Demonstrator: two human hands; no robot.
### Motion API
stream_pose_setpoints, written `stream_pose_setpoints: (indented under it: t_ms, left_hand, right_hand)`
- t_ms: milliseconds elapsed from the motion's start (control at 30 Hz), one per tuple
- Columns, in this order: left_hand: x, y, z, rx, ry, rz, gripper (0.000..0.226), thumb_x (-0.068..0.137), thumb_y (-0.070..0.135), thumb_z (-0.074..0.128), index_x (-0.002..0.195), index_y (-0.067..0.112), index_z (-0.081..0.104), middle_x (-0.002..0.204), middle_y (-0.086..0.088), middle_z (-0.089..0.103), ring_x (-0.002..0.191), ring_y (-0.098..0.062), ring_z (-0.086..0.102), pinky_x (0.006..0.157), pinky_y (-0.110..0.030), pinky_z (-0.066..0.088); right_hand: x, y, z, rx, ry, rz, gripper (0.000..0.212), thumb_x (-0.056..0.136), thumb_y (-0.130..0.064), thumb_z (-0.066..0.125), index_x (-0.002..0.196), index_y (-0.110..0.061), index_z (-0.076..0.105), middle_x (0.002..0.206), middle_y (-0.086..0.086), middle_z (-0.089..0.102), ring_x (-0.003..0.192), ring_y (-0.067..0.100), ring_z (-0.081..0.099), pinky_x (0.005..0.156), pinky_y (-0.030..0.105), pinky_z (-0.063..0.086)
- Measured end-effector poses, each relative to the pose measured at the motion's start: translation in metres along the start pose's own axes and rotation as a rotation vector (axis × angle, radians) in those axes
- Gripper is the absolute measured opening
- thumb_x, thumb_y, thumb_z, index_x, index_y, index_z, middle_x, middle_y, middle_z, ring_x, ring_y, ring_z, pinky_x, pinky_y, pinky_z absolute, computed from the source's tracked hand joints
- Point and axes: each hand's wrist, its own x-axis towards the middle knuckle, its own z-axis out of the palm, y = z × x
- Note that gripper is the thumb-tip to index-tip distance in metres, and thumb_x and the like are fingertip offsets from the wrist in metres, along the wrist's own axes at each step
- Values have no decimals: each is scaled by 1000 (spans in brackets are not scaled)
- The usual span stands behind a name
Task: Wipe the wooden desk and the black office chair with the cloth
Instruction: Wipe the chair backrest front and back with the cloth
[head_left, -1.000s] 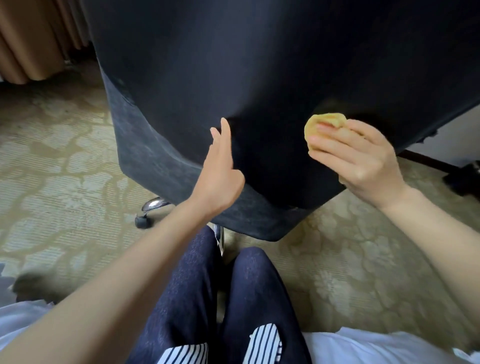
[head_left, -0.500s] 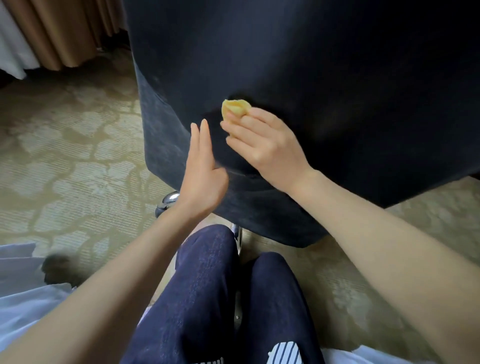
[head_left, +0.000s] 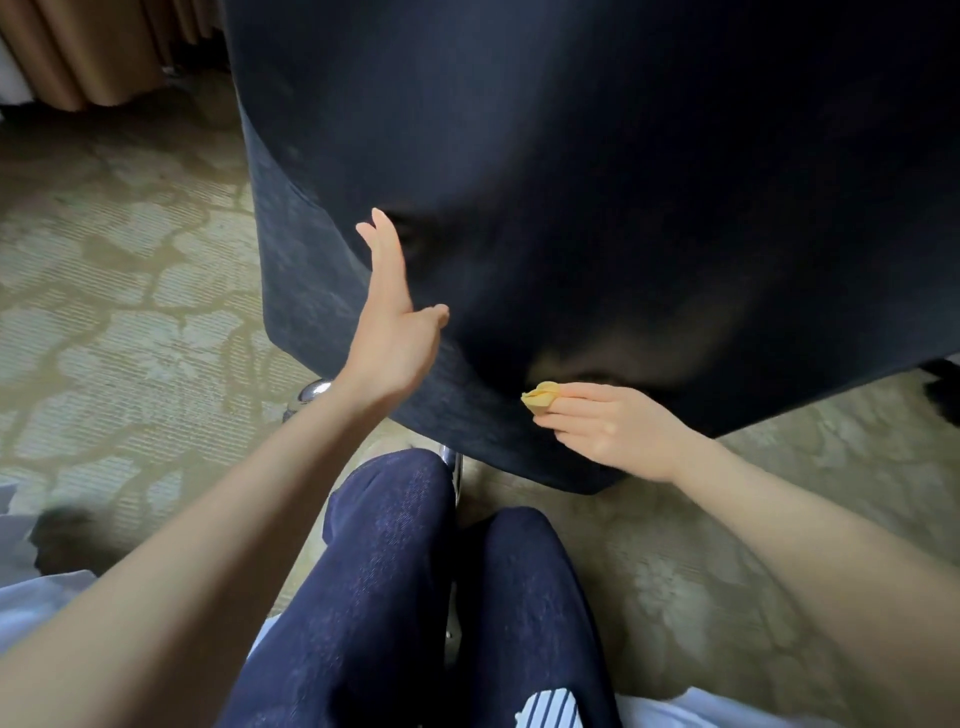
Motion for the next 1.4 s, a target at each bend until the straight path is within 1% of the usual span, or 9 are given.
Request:
stream_pose_setpoints:
  t_ms: [67,200,400,500,567,667,833,1167,1400]
  left_hand:
    - [-3,0,4,-22,-12,2,89,93,-3,45,149,27,-17,156,8,-25,143,-3,-4,102,-8,14]
    - [-11,0,7,-32,7,12,91,92,-5,45,149,32,-15,156,13,-22,143,-3,4,100,-14,28]
    - [-19,-7,12,-69,43,34,91,88,-7,42,150,39,-7,157,20,-12,143,-20,26,109,-38,37]
    - [-24,-11,11,-138,49,30,85,88,-9,39,152,35,5,156,24,2,127,17,33,100,-7,30]
    - [-25,-16,6,-139,56,24,82,88,-11,38,152,34,13,153,26,12,109,29,37,97,-1,28]
    - [-23,-22,-2,-127,106,40,80,83,-14,39,148,31,27,146,28,25,135,7,28,114,-22,24]
    - [-12,-29,-16,-88,280,-8,60,77,-15,37,125,20,49,120,8,56,112,-8,52,98,-25,41]
    - [29,-41,-45,-59,410,-205,77,78,-7,43,148,17,21,145,-7,36,129,-27,42,104,-48,41]
    - [50,-21,-71,7,356,-181,88,81,-10,41,153,16,-2,161,1,0,147,-17,4,120,-38,15]
  right_hand:
    - [-12,11,-18,-4,40,-9,13,84,-5,70,96,-5,75,120,7,66,118,18,58,108,36,38]
    - [-13,36,-64,-27,141,-8,22,96,-2,53,94,-4,75,116,7,68,110,18,63,103,36,45]
    - [24,64,-109,-156,281,-22,17,91,1,60,93,-6,75,116,8,68,108,21,64,98,37,48]
    - [57,70,-119,-207,420,12,15,89,0,64,87,-8,76,111,7,70,106,21,66,94,36,51]
    - [84,72,-120,-242,522,53,17,89,-1,65,81,-10,76,108,5,71,105,20,66,93,33,50]
    - [126,72,-112,-247,650,103,21,89,-2,63,74,-12,75,104,4,72,102,19,67,94,32,48]
    - [184,61,-80,-192,744,194,22,86,-1,65,67,-10,72,97,4,74,95,19,69,94,31,48]
    - [172,12,-4,-48,415,128,19,91,1,57,82,-2,75,104,11,71,111,24,62,110,35,36]
    - [108,-3,11,-39,95,-28,19,87,-4,59,88,-7,77,111,6,70,118,20,58,115,35,24]
